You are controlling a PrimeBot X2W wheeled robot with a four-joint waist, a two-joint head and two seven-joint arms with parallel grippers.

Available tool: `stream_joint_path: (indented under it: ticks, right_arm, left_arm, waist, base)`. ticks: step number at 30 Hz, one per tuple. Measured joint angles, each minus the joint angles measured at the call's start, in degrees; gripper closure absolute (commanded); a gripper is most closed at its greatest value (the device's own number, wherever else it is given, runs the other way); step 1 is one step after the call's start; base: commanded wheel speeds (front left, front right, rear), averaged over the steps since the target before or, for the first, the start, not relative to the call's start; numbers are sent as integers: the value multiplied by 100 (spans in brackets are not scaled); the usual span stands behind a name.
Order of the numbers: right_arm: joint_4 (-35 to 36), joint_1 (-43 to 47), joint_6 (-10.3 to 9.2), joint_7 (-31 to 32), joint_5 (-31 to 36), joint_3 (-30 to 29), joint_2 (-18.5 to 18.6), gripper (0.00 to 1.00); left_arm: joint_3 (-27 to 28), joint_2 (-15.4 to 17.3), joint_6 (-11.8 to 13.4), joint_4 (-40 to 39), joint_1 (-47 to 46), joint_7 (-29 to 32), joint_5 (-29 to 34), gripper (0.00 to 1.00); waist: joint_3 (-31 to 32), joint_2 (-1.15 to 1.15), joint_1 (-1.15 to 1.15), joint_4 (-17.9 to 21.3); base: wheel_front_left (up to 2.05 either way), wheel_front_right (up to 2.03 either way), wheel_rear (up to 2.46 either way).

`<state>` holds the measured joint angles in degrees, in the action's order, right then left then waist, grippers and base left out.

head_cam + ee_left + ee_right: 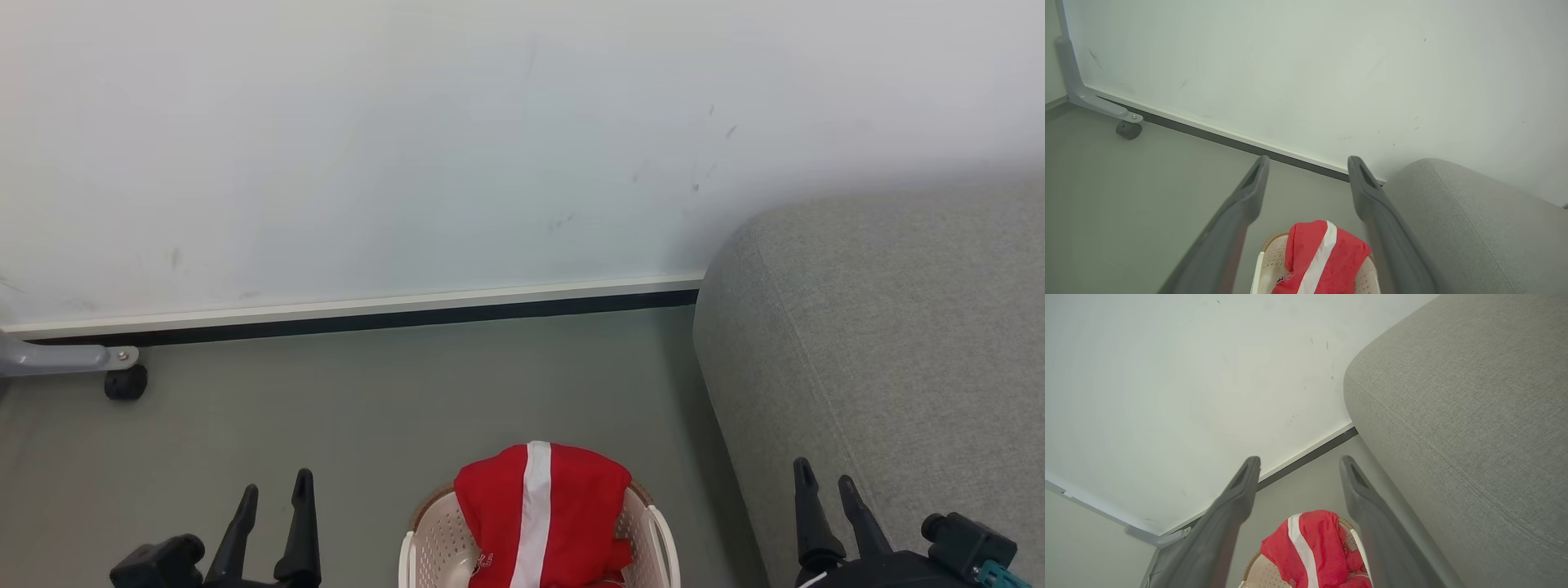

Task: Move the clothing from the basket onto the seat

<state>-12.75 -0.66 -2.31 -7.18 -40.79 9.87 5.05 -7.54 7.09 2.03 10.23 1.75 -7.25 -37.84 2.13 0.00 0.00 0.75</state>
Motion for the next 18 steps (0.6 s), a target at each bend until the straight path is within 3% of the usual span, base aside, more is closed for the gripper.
stream_joint_path:
  ticks: [18]
  right_arm:
    - [99,37,-224,-325,1273,358,104,0]
  left_arm:
    - [-147,73,203,-115,224,-332,1252,0]
  waist:
    - [79,0,0,34]
  base:
    - [0,0,0]
